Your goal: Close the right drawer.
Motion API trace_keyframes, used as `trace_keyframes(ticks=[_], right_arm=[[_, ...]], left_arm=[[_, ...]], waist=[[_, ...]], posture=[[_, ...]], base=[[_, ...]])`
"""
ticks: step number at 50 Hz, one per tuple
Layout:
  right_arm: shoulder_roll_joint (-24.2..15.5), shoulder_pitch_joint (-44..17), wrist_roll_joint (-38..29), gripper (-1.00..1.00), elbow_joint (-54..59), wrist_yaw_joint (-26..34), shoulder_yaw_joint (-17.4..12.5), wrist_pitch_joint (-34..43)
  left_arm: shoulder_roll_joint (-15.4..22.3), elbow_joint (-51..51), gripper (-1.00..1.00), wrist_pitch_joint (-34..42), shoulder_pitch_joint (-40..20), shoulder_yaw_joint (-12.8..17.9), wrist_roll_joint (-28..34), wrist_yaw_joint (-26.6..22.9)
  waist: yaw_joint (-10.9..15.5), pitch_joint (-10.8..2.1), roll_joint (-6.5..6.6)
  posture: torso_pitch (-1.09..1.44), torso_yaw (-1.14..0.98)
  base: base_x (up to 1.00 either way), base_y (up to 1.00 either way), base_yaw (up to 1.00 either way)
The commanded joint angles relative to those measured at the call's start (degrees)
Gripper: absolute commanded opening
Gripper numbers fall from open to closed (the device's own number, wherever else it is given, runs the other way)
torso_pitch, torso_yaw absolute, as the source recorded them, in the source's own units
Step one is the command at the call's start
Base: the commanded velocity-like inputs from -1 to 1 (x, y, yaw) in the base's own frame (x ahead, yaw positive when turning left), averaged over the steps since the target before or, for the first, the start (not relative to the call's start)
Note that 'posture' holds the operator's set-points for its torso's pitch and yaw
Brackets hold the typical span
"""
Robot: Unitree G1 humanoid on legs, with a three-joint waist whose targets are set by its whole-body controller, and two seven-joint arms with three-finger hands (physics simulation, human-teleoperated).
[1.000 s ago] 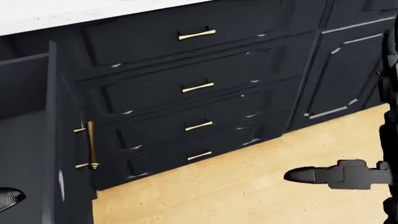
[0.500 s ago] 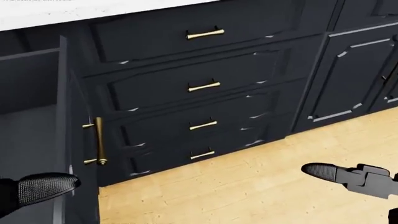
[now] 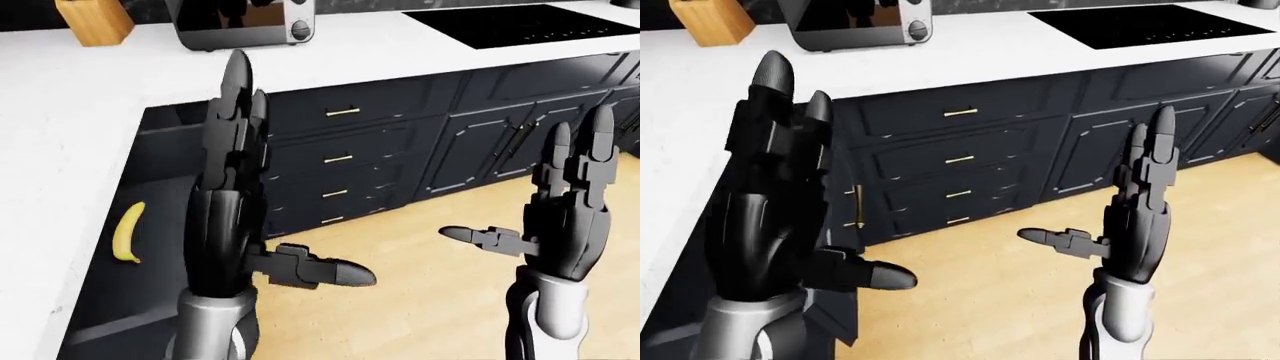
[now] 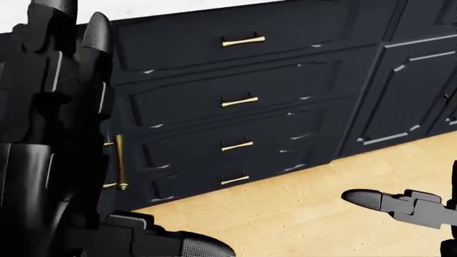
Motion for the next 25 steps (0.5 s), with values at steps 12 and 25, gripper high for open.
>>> trace_keyframes(ticks=[12,25], right_arm=[[-0.5,-0.9,0.2,1.0,-0.6,0.0,-0.1,-2.6],[-0.6,-1.4,-0.2,1.0,-1.5,-0.2,0.3,-1.2]], left_arm=[[-1.7,10.6,1.0,-11.7,4.2,-9.6,5.5,-0.7],[-1.7,22.9,1.0,-21.2,6.7,-11.9,6.3,0.5]], waist=[[0.2,-0.88,-0.62],[0.2,-1.0,-0.73]], posture=[[0.0,0.0],[0.0,0.0]], base=[[0.0,0.0,0.0],[0.0,0.0,0.0]])
